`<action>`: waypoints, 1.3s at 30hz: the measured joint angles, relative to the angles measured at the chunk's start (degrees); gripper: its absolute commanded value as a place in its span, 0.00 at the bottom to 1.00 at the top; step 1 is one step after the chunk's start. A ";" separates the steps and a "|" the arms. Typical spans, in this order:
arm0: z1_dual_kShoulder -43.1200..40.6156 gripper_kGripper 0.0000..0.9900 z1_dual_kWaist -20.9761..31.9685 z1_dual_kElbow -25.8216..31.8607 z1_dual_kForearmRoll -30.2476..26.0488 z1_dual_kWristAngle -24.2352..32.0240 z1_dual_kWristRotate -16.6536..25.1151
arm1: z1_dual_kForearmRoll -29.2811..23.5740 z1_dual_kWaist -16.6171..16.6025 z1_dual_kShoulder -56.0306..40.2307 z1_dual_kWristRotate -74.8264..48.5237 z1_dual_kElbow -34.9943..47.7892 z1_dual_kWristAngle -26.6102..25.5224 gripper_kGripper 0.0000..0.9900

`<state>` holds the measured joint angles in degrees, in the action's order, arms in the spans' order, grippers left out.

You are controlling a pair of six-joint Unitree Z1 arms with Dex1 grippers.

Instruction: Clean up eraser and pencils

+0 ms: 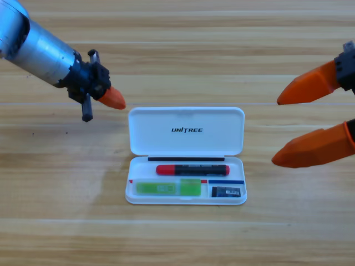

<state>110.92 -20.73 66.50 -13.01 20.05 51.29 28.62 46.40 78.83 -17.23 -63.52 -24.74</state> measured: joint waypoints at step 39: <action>3.49 0.00 -6.59 4.14 -2.23 0.10 -2.08 | 0.95 0.03 -5.99 -4.68 -0.54 -7.74 1.00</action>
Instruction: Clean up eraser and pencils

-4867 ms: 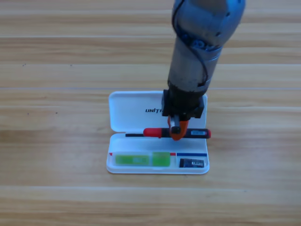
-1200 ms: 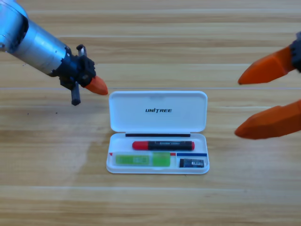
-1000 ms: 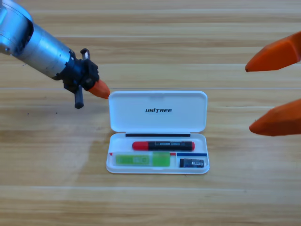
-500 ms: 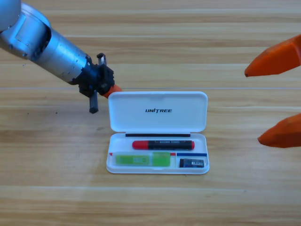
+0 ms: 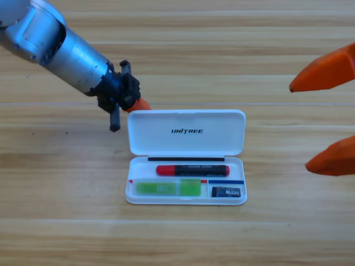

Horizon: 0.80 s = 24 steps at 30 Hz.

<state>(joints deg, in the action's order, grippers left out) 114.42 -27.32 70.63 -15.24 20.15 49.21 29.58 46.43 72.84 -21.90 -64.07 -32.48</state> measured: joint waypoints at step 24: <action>-5.62 0.00 -7.44 1.54 -6.19 -0.38 -3.47 | 0.02 0.00 -0.27 0.00 0.00 -0.31 1.00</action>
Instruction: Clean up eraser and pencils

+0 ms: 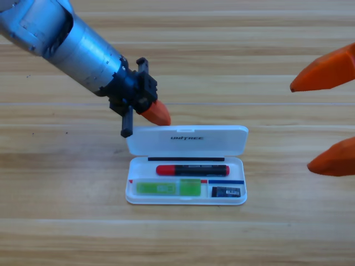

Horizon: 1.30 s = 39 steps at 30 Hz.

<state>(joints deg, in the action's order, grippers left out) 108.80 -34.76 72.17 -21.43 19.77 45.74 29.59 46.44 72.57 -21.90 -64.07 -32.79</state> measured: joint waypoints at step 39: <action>0.10 0.00 -5.43 -8.32 2.67 -1.68 1.07 | 0.41 0.09 0.00 0.00 0.00 -0.27 1.00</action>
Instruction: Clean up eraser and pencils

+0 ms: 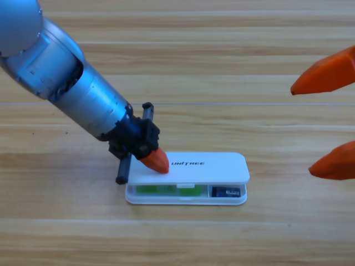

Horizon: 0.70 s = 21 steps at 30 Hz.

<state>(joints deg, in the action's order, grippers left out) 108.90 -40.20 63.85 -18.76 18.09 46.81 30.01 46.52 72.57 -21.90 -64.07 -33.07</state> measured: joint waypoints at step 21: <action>2.24 0.00 -3.24 -0.58 1.39 -1.80 0.02 | 0.00 0.01 0.00 0.00 0.00 -0.33 1.00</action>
<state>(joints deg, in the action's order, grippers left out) 111.13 -43.44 63.27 -17.37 16.28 46.83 30.01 46.53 72.57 -21.90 -64.07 -33.39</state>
